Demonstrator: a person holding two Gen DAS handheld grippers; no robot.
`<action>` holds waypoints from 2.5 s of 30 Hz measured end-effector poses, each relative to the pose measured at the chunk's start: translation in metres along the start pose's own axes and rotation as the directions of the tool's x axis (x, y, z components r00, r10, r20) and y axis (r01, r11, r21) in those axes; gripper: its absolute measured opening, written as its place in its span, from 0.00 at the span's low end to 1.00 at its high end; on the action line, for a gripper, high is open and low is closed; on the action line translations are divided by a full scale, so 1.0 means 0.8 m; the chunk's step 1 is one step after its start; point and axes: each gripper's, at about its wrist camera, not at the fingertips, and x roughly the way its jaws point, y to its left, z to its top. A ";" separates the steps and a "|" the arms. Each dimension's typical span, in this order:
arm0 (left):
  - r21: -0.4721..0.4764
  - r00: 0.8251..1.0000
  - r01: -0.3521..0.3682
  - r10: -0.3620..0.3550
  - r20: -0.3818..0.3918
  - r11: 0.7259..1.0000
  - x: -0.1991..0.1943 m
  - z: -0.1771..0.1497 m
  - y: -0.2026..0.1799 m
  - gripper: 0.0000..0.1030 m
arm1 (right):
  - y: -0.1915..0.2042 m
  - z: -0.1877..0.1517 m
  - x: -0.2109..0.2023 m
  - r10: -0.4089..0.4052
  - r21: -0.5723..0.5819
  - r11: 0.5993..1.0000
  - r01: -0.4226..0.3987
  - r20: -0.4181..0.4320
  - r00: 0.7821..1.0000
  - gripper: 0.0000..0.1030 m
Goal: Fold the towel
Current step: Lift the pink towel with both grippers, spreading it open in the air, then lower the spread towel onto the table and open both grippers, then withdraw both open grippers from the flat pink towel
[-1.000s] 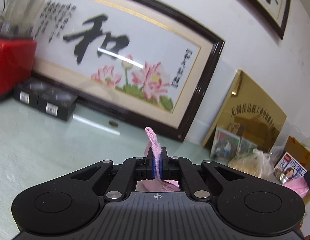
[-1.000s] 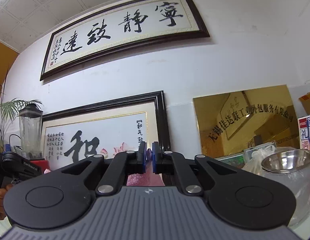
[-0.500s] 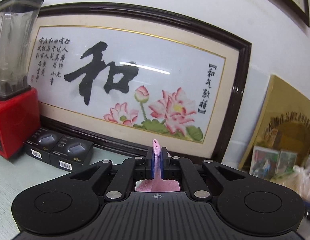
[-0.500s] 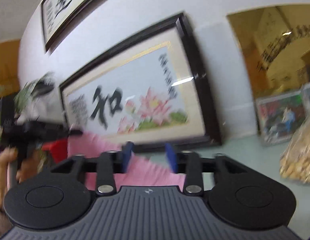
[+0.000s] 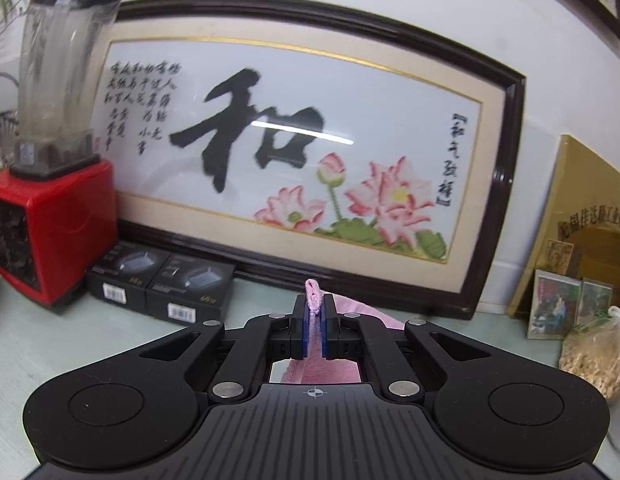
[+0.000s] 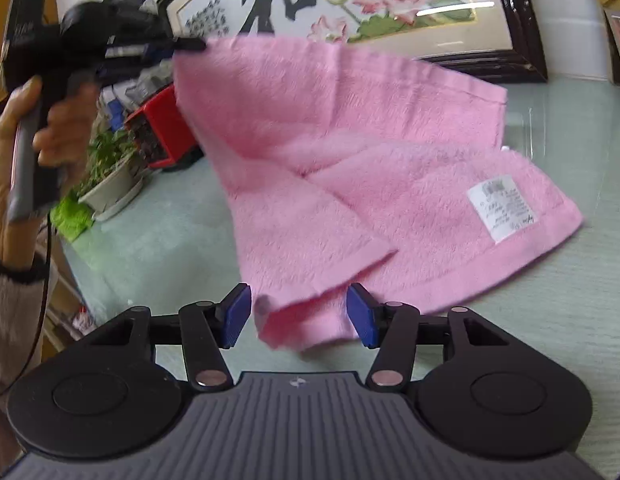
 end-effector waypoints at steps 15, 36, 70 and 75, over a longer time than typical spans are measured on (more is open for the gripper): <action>-0.099 0.987 -0.085 0.070 -0.148 0.991 0.002 -0.045 0.093 0.05 | 0.006 0.007 0.022 -0.059 -0.050 0.997 0.057 -0.026 0.998 0.25; -0.222 0.993 -0.085 0.065 -0.096 0.971 0.046 0.032 0.033 0.05 | -0.041 0.164 -0.084 -0.298 -0.115 0.919 0.377 0.422 0.856 0.04; 0.195 0.951 0.215 -0.160 -0.265 0.957 0.049 -0.118 -0.041 0.26 | -0.085 -0.009 -0.187 -0.277 -0.068 0.947 0.314 0.321 0.906 0.65; 0.248 0.927 0.209 -0.111 -0.359 0.946 0.105 -0.133 -0.069 0.26 | -0.088 -0.003 -0.153 -0.258 -0.031 0.961 0.275 0.262 0.930 0.70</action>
